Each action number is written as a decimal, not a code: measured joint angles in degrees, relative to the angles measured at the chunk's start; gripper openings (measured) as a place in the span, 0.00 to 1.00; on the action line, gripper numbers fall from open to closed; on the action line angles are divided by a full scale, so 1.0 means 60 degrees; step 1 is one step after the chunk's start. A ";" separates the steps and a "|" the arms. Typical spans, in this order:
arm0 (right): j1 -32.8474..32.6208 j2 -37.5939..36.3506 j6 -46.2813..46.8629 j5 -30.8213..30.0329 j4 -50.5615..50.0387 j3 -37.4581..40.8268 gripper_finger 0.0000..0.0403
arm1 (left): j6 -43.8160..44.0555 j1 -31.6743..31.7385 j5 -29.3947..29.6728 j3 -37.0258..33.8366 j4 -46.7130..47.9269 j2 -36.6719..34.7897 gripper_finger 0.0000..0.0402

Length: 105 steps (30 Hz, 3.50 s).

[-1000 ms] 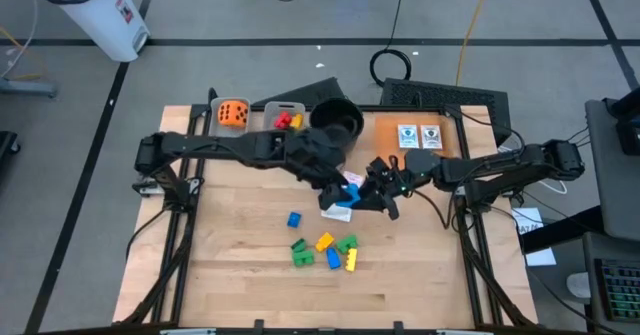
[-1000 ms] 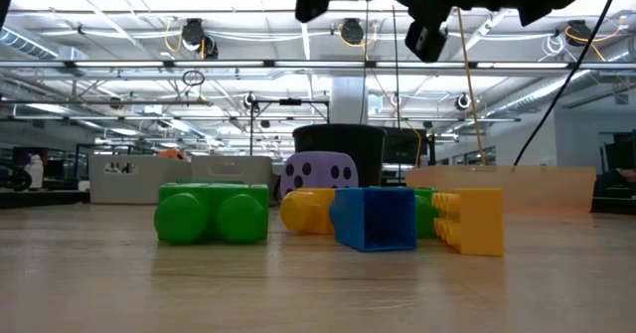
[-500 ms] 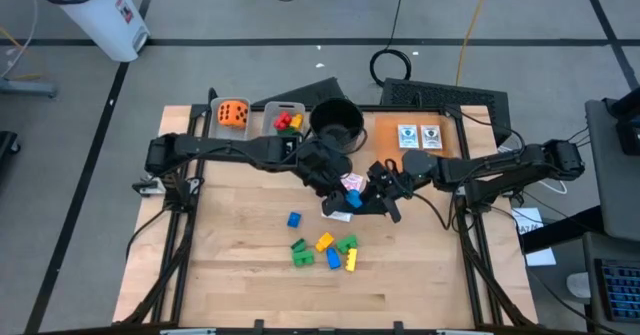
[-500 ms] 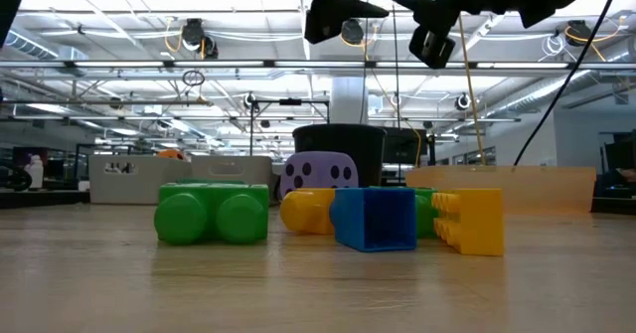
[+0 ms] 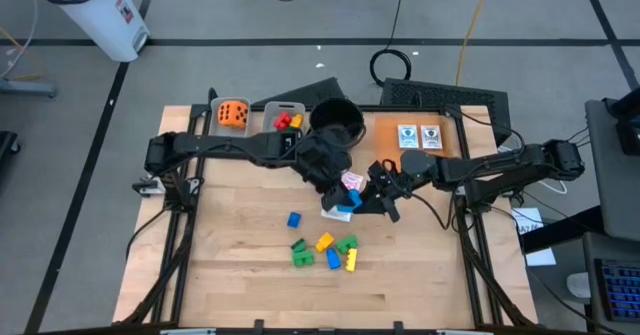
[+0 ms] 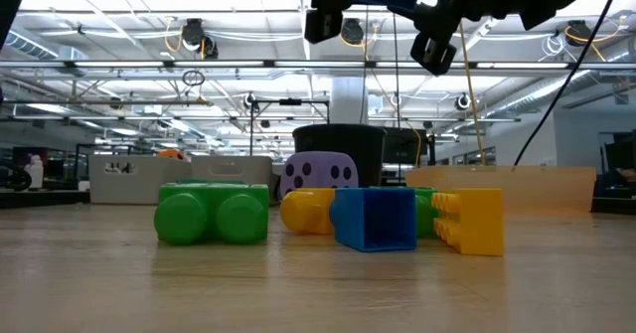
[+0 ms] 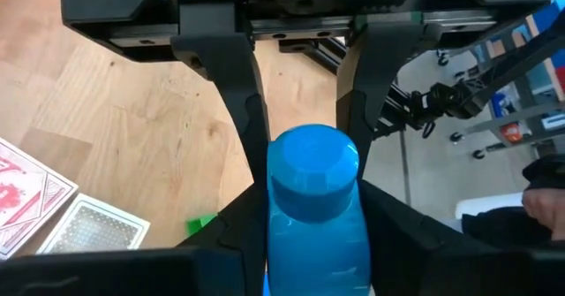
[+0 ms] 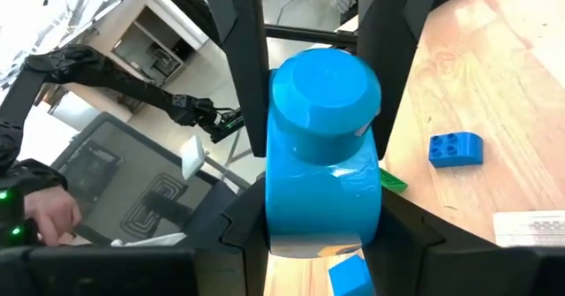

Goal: Pick & Place Toys
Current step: Put the blue game piece into the right gray bin

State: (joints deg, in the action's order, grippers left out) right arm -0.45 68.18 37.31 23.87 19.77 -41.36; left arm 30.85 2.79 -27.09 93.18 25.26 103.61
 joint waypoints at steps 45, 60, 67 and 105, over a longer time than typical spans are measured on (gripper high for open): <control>0.1434 -0.0459 0.0157 0.0281 0.0177 0.0000 0.56 | 0.0937 0.1122 0.7561 -0.5200 -0.0671 -0.4634 0.35; 0.1435 -0.0455 -0.0181 -0.0300 0.0164 0.0000 0.56 | 0.1727 0.1730 0.8374 -0.6280 -0.1181 -0.4637 0.36; 0.1432 -0.0452 -0.0617 -0.0610 0.0153 0.0000 0.56 | 0.1430 0.2187 0.8460 -0.6280 -0.1262 -0.4637 0.36; 0.2302 -0.0448 -0.1715 -0.5267 0.0007 0.0000 0.56 | -0.0895 0.4798 0.7044 -0.8097 -0.6757 -0.1655 0.36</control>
State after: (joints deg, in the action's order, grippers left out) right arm 13.36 65.49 27.03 -7.73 19.81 -41.36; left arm 25.48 31.57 15.18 44.60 -15.28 93.68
